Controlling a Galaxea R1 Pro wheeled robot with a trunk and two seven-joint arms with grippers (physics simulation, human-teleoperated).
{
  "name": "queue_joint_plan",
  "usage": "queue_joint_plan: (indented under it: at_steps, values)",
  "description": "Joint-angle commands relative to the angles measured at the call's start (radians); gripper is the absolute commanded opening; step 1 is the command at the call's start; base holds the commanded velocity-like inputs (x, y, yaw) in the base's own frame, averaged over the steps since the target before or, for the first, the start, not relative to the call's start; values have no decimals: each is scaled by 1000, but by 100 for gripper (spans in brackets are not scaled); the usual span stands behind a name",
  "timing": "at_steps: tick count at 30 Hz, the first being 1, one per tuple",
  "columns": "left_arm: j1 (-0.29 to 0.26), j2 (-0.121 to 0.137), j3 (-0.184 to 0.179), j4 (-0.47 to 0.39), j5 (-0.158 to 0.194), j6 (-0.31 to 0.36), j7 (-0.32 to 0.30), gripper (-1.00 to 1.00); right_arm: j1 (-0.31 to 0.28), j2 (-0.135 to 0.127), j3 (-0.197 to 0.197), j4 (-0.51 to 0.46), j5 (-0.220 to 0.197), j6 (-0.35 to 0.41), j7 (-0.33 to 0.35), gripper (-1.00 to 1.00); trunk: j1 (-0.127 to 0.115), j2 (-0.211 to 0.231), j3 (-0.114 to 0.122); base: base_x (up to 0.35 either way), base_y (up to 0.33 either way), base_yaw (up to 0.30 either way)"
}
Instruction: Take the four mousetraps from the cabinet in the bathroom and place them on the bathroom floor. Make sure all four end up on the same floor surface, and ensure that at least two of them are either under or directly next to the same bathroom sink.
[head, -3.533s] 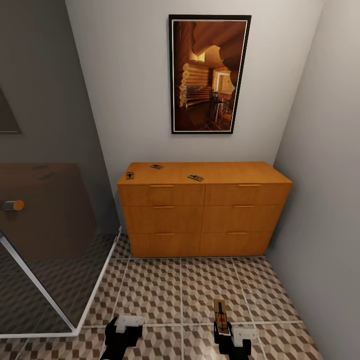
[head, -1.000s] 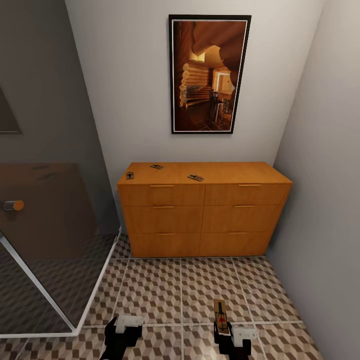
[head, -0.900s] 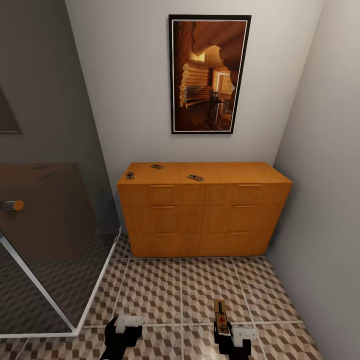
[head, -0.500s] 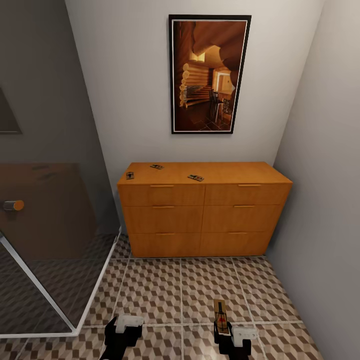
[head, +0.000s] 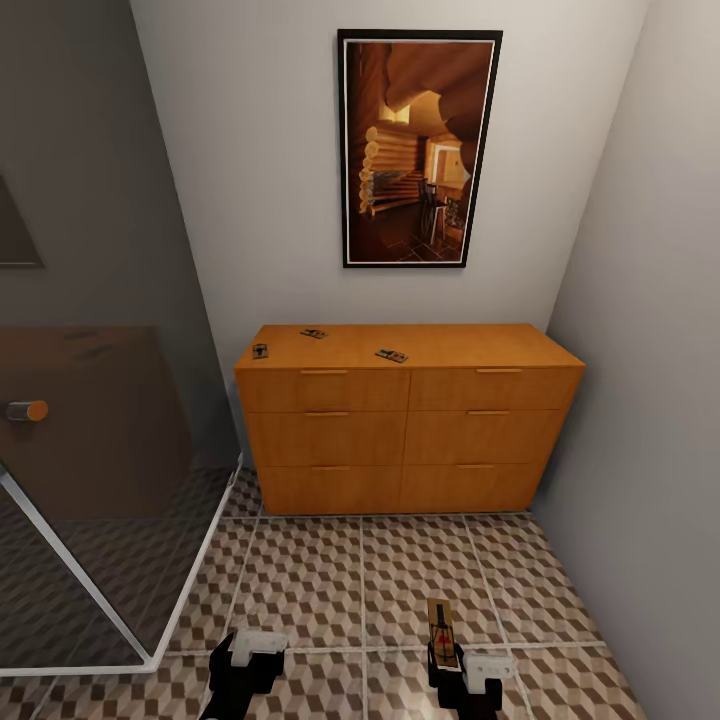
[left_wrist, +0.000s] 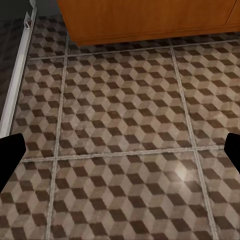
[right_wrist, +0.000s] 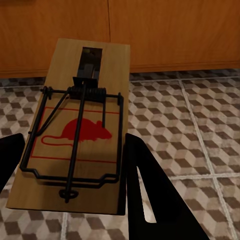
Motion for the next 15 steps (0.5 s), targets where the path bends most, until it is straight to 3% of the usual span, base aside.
queue_joint_plan:
  at_steps: [1, 15]
  values:
    - [-1, 1, -4, 1, -1, -3, 8, 100, -1, 0, -2, 1, 7, -2, -5, -100, 0, 0, -1, 0, 0, 0]
    - [-1, 1, -4, 3, -1, -2, 8, 100, 0, 0, -2, 1, 7, -2, -5, -100, 0, 0, -1, 0, 0, 0]
